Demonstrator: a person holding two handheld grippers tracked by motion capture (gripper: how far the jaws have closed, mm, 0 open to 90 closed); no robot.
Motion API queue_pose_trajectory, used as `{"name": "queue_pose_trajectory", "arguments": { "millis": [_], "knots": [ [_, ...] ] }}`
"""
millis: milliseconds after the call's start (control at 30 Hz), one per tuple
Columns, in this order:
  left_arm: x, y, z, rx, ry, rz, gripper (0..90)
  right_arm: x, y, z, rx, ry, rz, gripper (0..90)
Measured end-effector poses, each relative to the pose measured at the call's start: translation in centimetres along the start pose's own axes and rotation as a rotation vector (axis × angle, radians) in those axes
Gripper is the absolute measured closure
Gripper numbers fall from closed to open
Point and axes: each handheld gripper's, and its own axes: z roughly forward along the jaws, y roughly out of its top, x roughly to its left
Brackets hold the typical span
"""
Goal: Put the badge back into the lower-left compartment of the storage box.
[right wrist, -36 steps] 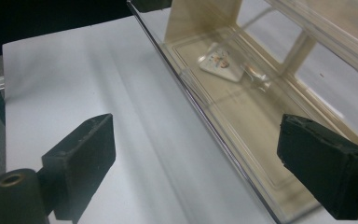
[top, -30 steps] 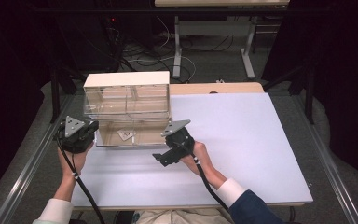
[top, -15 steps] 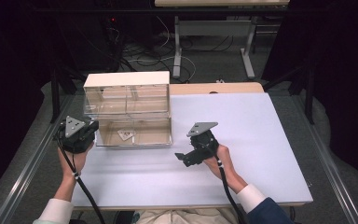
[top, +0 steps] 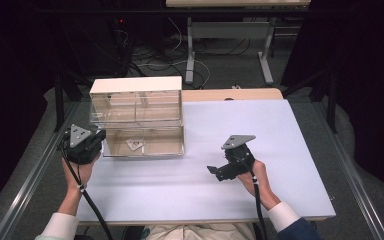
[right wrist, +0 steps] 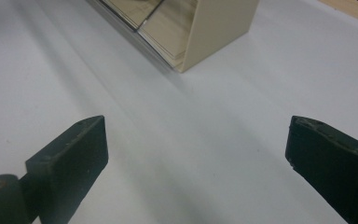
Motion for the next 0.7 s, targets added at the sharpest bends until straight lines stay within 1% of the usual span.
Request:
{"name": "queue_pose_trajectory", "arguments": {
  "millis": [33,67,167,200,233,267,300,333,400,467,500,533,567,633,667,700],
  "knots": [
    [0.0,0.0,0.0,0.000,0.000,0.001,90.0,-0.1,-0.3,-0.1,-0.007,-0.001,-0.003,5.1],
    [0.0,0.0,0.0,0.000,-0.001,0.000,90.0,-0.1,-0.5,-0.2,-0.006,-0.009,0.008,5.2],
    [0.0,0.0,0.0,0.000,-0.001,0.000,90.0,-0.4,-1.1,-0.8,-0.006,-0.024,0.008,5.2],
    [0.0,0.0,0.0,0.000,-0.002,0.000,90.0,-0.4,-1.2,-1.0,0.004,-0.021,0.017,5.2],
    [0.0,0.0,0.0,0.001,-0.002,0.001,90.0,-0.6,-1.3,-1.1,0.002,-0.023,0.010,5.2],
    [0.1,0.0,-0.1,0.005,-0.004,0.001,90.0,-0.6,-1.5,-1.2,-0.006,-0.034,0.015,5.2],
    [0.1,0.0,-0.1,0.005,-0.004,0.001,90.0,-0.6,-1.7,-1.4,-0.003,-0.043,0.015,5.2],
    [0.1,0.0,-0.1,0.001,-0.001,0.007,90.0,-0.7,-1.9,-1.5,-0.006,-0.040,0.013,5.2],
    [0.1,0.0,-0.1,0.001,-0.001,0.007,90.0,-0.9,-2.4,-1.9,0.005,-0.051,0.018,5.2],
    [0.1,0.0,-0.1,0.001,0.000,0.007,90.0,-1.1,-2.8,-2.3,0.008,-0.056,0.026,5.3],
    [0.1,0.0,-0.1,0.001,0.000,0.007,90.0,-1.2,-3.0,-2.4,-0.001,-0.063,0.029,5.2],
    [0.1,0.0,-0.1,0.000,0.000,0.006,90.0,-1.2,-3.2,-2.6,0.010,-0.069,0.029,5.3],
    [0.1,0.0,-0.1,0.000,0.001,0.007,90.0,-1.3,-3.4,-2.7,0.009,-0.073,0.031,5.3],
    [0.1,0.0,-0.1,0.000,0.002,0.007,90.0,-1.4,-3.7,-3.0,0.023,-0.073,0.030,5.3],
    [0.1,0.0,-0.1,0.000,0.002,0.007,90.0,-1.3,-3.8,-3.0,0.018,-0.078,0.036,5.3],
    [0.1,0.0,-0.1,0.000,0.001,0.007,90.0,-1.4,-3.9,-3.2,0.019,-0.075,0.030,5.3]
  ]
}}
